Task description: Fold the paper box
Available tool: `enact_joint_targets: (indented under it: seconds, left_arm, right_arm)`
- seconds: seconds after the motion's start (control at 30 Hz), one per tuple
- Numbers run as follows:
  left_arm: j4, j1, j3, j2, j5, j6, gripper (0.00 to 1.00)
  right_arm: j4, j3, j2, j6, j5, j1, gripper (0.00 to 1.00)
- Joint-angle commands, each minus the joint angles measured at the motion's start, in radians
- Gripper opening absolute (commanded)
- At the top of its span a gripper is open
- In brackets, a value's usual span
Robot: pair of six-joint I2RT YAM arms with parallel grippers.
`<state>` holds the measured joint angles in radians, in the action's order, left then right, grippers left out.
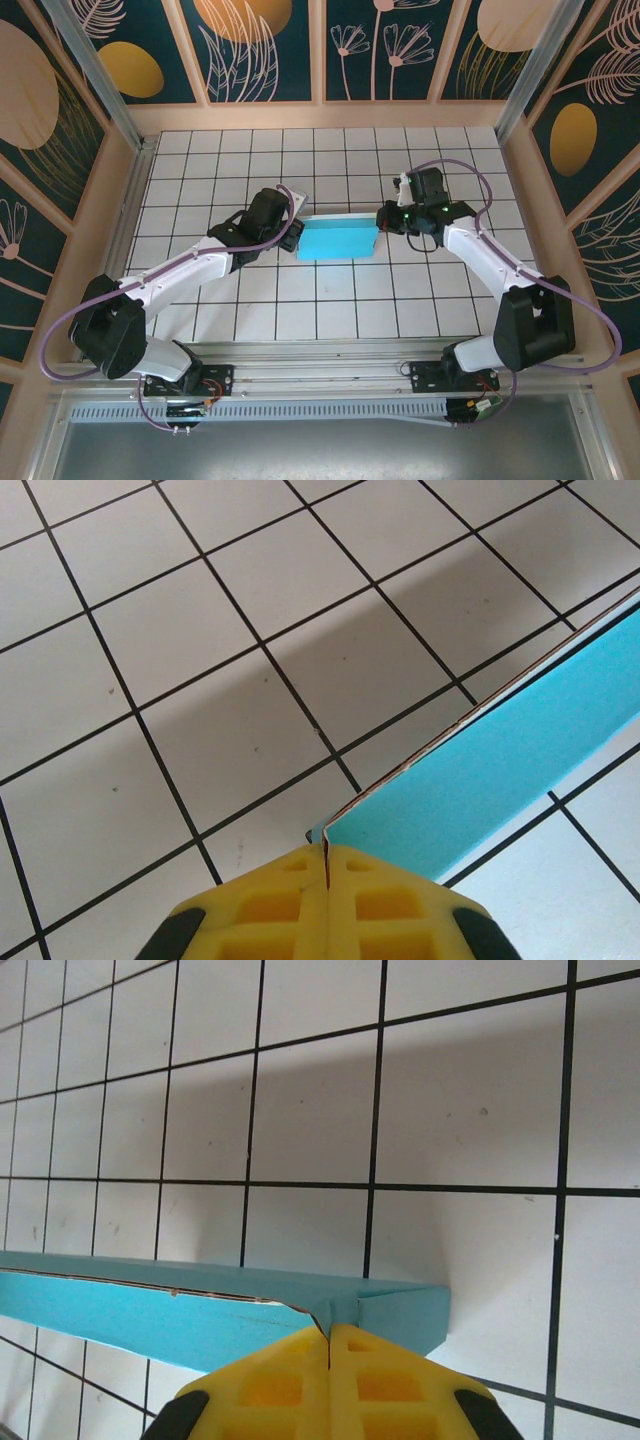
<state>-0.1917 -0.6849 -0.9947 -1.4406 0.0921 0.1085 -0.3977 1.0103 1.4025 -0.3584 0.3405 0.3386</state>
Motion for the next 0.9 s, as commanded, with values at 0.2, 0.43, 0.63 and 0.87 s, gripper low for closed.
enact_joint_targets:
  seconds: [0.2, 0.43, 0.63, 0.87]
  left_arm:
    - [0.020, -0.007, 0.004, 0.012, -0.040, 0.005, 0.00]
    - [0.016, -0.008, 0.003, 0.020, -0.037, 0.009, 0.00]
    - [0.018, -0.007, 0.004, 0.021, -0.039, 0.010, 0.00]
    - [0.024, -0.008, 0.009, 0.025, -0.044, 0.010, 0.00]
  right_arm:
    - [-0.107, -0.102, 0.018, -0.030, -0.069, 0.067, 0.00]
    - [-0.184, -0.062, 0.008, 0.008, -0.169, 0.066, 0.00]
    - [-0.209, -0.047, -0.012, 0.026, -0.215, 0.066, 0.00]
    - [-0.209, -0.024, -0.012, 0.035, -0.202, 0.067, 0.04]
